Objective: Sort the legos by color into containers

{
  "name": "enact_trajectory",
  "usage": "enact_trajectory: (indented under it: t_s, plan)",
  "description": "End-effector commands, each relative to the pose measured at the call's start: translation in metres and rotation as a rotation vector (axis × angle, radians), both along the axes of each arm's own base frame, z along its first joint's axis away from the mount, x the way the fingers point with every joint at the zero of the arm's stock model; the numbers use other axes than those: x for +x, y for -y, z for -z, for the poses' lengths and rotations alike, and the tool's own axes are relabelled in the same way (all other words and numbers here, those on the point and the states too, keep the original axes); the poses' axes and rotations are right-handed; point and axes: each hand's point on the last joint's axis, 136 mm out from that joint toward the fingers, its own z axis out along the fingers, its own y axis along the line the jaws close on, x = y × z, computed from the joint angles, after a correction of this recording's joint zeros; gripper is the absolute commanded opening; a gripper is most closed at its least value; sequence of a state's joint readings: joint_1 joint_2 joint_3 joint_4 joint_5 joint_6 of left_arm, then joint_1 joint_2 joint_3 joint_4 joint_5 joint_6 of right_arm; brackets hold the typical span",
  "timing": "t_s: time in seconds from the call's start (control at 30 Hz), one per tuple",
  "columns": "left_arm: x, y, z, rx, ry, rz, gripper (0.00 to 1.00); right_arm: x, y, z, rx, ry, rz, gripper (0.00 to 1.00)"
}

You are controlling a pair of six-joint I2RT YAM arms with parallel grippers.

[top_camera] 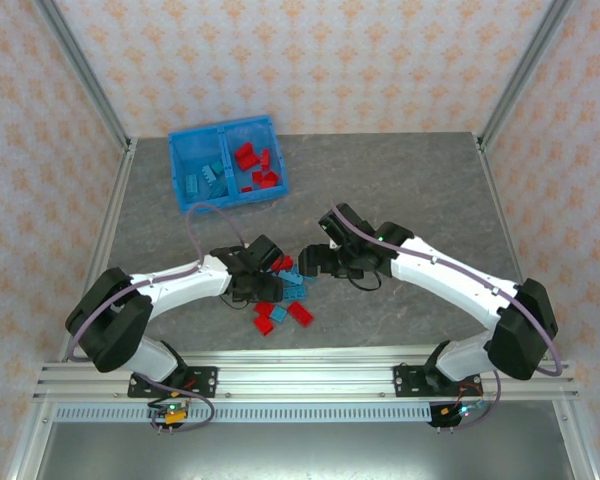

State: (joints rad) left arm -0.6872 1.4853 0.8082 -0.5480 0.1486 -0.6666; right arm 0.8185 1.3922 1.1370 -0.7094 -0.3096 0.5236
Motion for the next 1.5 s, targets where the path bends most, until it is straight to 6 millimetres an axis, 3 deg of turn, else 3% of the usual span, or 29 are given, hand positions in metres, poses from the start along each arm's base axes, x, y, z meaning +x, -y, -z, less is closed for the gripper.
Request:
enact_trajectory:
  t_s: [0.0, 0.1, 0.27, 0.4, 0.53, 0.67, 0.83, 0.93, 1.0, 1.13, 1.23, 1.33, 1.47]
  plan:
    - [0.006, -0.005, 0.007, 0.040, 0.015, -0.023, 0.73, 0.000, 0.004, -0.009, 0.009, 0.035, 0.020, 0.87]
    - [0.011, 0.000, 0.013, 0.040, 0.009, -0.020, 0.71, 0.000, 0.005, -0.011, 0.008, 0.036, 0.023, 0.87]
    - [0.014, 0.008, 0.020, 0.029, -0.016, -0.019, 0.50, -0.004, 0.009, -0.015, 0.019, 0.037, 0.029, 0.87]
    - [0.017, 0.009, 0.017, 0.033, -0.012, -0.029, 0.39, -0.024, 0.006, -0.017, 0.065, -0.010, -0.051, 0.87]
    - [0.027, 0.004, -0.004, 0.035, 0.035, -0.043, 0.35, -0.050, 0.015, -0.013, 0.047, -0.086, -0.134, 0.87]
    - [0.054, -0.013, -0.050, 0.013, 0.115, -0.078, 0.35, -0.049, 0.018, -0.024, 0.060, -0.053, -0.120, 0.86]
    - [0.118, -0.062, -0.130, 0.035, 0.301, -0.136, 0.35, -0.033, 0.017, -0.038, 0.093, 0.036, -0.057, 0.87]
    - [0.171, -0.100, -0.163, 0.100, 0.376, -0.200, 0.35, -0.029, 0.018, -0.037, 0.094, 0.049, -0.028, 0.87]
    - [0.207, -0.125, -0.172, 0.136, 0.401, -0.263, 0.35, -0.029, 0.020, -0.036, 0.089, 0.045, -0.014, 0.87]
    - [0.271, -0.172, -0.163, 0.176, 0.397, -0.414, 0.34, -0.030, 0.029, -0.045, 0.098, 0.076, 0.016, 0.87]
    - [0.312, -0.188, -0.142, 0.199, 0.387, -0.455, 0.34, -0.030, 0.037, -0.051, 0.094, 0.102, 0.035, 0.87]
    - [0.343, -0.196, -0.125, 0.202, 0.373, -0.476, 0.34, -0.032, 0.042, -0.057, 0.091, 0.113, 0.042, 0.87]
    - [0.365, -0.211, -0.108, 0.199, 0.365, -0.530, 0.34, -0.035, 0.047, -0.060, 0.085, 0.112, 0.050, 0.87]
